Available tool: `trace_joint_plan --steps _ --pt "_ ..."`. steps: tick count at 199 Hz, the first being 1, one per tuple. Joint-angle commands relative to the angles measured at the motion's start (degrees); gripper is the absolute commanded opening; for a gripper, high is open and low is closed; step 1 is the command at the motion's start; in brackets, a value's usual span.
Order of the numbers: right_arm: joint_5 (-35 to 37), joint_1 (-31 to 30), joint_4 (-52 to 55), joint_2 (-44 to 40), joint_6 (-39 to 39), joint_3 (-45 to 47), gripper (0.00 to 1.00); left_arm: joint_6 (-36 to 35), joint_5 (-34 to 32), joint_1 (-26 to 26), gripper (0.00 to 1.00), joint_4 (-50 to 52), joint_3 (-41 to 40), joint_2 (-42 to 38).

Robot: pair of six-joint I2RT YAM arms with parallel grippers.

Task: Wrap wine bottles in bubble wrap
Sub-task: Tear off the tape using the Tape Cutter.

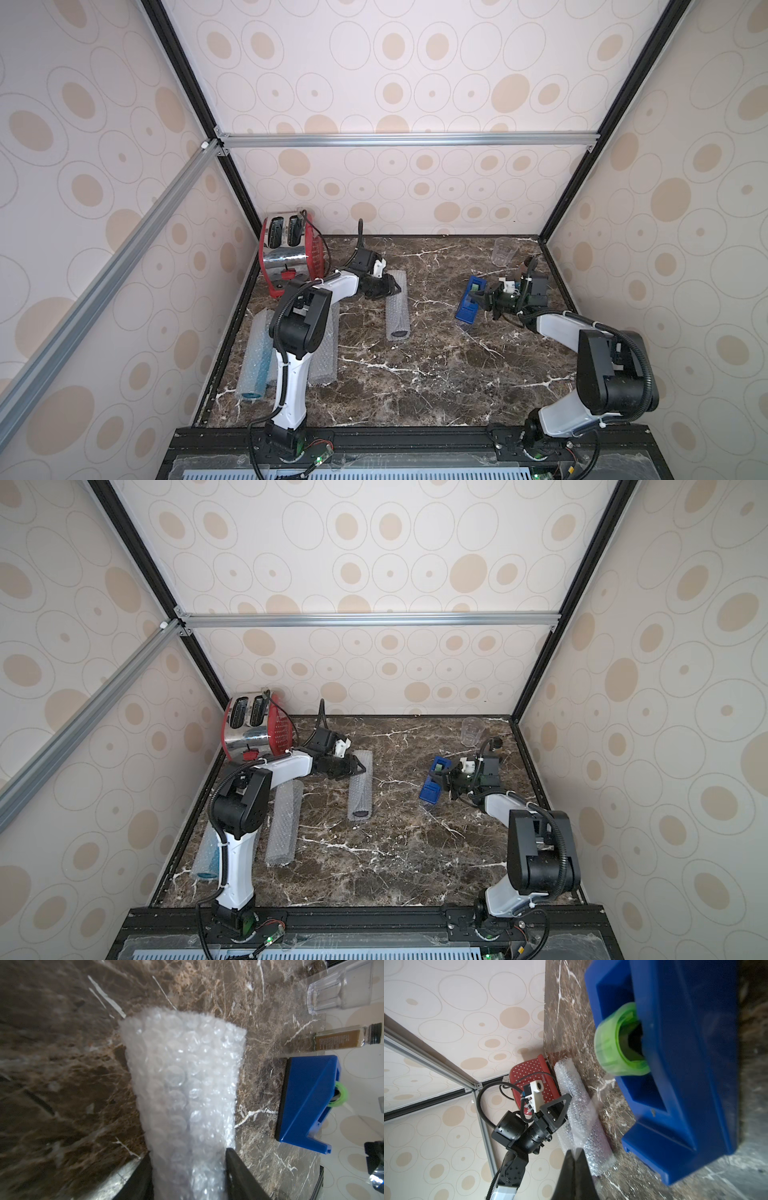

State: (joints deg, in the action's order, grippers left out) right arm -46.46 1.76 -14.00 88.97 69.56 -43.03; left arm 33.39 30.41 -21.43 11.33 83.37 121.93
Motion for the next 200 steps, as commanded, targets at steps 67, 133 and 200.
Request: trace_joint_plan --steps 67,133,200 --pt "0.42 -0.42 -0.10 0.16 2.72 -8.98 0.00 -0.93 -1.65 -0.81 0.51 5.72 -2.17 0.51" --pt "1.41 -0.94 0.98 0.77 0.87 -6.33 0.00 -1.14 -1.55 -1.16 0.51 6.03 -1.86 0.77" --pt "0.23 -1.68 -7.33 6.72 7.91 -11.01 0.00 -1.22 -1.63 -1.33 0.51 5.92 -2.16 1.05"
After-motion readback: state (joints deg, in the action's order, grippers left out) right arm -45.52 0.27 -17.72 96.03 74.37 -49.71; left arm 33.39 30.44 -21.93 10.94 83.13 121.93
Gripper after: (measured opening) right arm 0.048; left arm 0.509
